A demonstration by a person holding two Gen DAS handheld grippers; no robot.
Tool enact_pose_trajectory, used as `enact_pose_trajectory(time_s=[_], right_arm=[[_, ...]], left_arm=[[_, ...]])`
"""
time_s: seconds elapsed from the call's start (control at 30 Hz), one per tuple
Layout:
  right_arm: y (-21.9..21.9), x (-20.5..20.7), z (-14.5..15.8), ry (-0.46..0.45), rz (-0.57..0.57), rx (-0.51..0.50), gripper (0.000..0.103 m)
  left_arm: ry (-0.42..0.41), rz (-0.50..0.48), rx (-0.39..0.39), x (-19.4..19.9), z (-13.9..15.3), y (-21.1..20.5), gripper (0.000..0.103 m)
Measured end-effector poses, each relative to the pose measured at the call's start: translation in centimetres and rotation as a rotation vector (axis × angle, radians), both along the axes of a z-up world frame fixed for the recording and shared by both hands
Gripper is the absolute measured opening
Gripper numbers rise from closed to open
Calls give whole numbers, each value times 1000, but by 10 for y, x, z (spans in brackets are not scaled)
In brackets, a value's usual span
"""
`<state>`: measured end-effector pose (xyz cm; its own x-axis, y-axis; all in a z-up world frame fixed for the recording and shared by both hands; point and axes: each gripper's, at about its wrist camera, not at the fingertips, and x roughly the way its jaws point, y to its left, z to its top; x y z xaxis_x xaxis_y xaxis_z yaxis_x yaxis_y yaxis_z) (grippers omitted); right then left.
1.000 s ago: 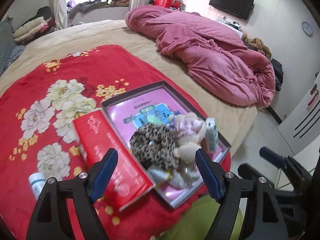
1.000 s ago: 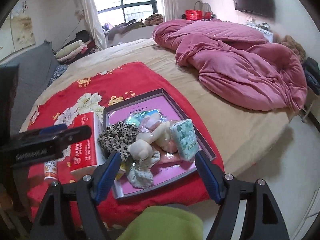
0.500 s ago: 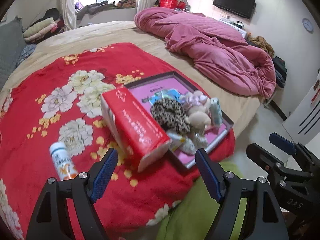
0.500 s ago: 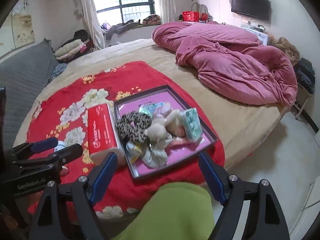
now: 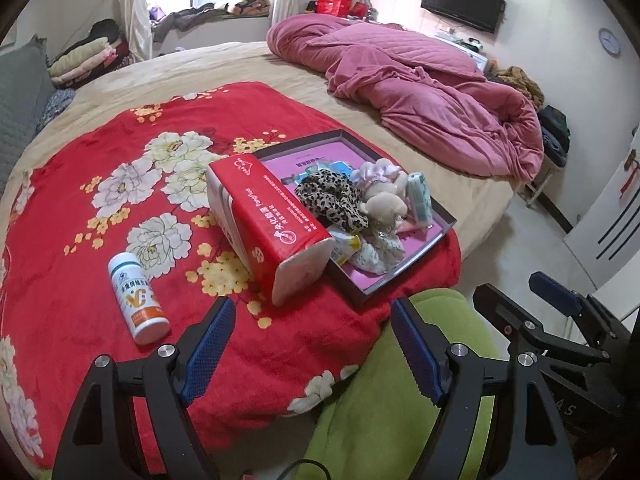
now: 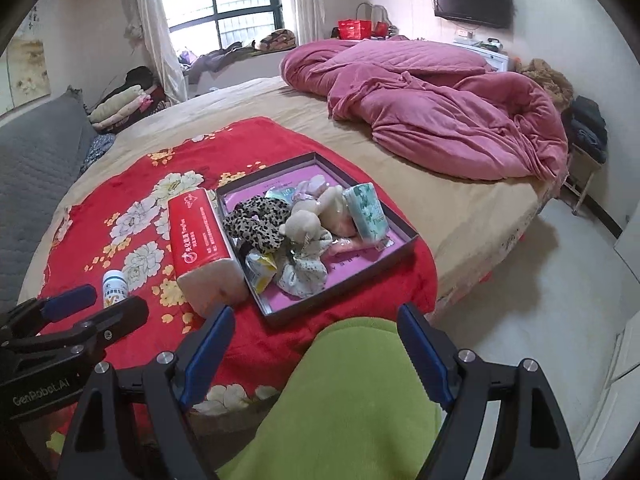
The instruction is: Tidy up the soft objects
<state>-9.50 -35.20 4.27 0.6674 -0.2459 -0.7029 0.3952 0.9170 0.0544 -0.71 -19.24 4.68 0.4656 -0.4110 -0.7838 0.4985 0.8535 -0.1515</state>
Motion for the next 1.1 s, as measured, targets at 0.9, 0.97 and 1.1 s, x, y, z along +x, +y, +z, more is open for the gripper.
enact_pose_trajectory(time_s=[0.9,0.97,1.1], right_arm=[[1,-2,-17,30,-28,28,83],[1,-2,-17,30,-29,28,83],[0,-4,-15,24,-37,21,83]], left_arm=[[5,47,42,-1,-18,4,81],[5,49,46,-1,-18,4,81],[9,45,49,-1,-19,3,81]])
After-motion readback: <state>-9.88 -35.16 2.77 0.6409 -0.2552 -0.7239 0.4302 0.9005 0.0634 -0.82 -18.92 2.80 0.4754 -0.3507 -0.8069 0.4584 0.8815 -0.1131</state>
